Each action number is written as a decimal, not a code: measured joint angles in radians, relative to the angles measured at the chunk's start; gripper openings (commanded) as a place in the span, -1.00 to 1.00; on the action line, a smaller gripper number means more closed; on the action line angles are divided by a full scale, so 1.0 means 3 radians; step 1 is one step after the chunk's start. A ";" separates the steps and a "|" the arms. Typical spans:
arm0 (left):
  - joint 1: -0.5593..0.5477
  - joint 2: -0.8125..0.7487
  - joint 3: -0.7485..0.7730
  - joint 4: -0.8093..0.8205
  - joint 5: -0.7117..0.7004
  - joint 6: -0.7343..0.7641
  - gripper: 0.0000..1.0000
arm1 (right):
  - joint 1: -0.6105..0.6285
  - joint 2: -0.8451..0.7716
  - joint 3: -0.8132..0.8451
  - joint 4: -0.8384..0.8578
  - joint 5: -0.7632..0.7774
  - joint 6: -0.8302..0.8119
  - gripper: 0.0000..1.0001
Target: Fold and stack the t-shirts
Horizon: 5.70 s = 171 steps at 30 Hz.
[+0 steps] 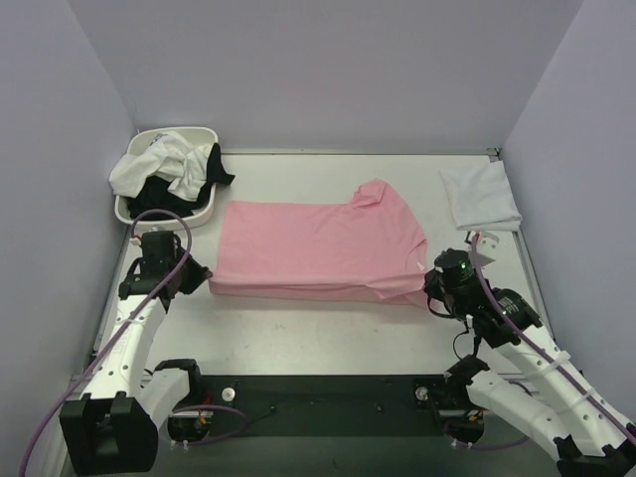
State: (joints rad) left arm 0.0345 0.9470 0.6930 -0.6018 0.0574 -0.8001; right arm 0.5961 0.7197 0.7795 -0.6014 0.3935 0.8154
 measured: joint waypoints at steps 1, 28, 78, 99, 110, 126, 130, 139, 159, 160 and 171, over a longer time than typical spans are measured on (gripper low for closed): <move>0.0000 0.0029 0.0000 0.0025 0.0000 0.0000 -1.00 | -0.0051 0.0031 -0.0009 0.0028 -0.0036 -0.0013 -1.00; -0.0360 0.1189 0.0013 0.0689 -0.0271 -0.0251 -1.00 | -0.0740 0.1339 -0.0057 0.0847 -0.0617 -0.0228 -1.00; -0.0367 0.1200 0.0037 0.0725 -0.0559 -0.0354 -1.00 | -0.0960 0.3353 0.1288 0.1068 -0.1250 -0.0605 -0.91; -0.0473 0.0526 0.0233 0.0645 -0.0777 -0.0455 0.84 | -0.0623 0.2413 0.1064 0.1190 -0.0979 -0.0793 1.00; -0.1288 0.0106 -0.0036 0.0547 -0.0692 -0.0539 0.81 | 0.0575 0.3039 0.1312 0.1102 -0.1586 -0.0867 1.00; -0.1297 0.0621 -0.0235 0.1177 -0.0584 -0.0434 0.77 | 0.0937 0.3616 0.1184 0.1536 -0.1752 -0.0623 1.00; -0.1297 0.0771 -0.0345 0.1375 -0.0533 -0.0439 0.77 | 0.0942 0.3616 0.1090 0.1588 -0.1752 -0.0612 1.00; -0.1297 0.0984 -0.0421 0.1638 -0.0434 -0.0470 0.76 | 0.0947 0.3583 0.0969 0.1771 -0.1754 -0.0561 1.00; -0.1354 0.1087 -0.0439 0.1742 -0.0373 -0.0538 0.75 | 0.0975 0.3571 0.0829 0.2195 -0.1802 -0.0440 1.00; -0.1354 0.1088 -0.0439 0.1736 -0.0380 -0.0538 0.75 | 0.0977 0.3571 0.0828 0.2195 -0.1801 -0.0440 1.00; -0.1354 0.1315 -0.0427 0.1751 -0.0462 -0.0538 0.75 | 0.0980 0.3518 0.0757 0.2239 -0.1798 -0.0451 1.00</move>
State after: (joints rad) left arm -0.3717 1.3415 0.5648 -0.0765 -0.0811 -0.9615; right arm 0.8902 1.7752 1.0065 0.0704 -0.1459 0.6800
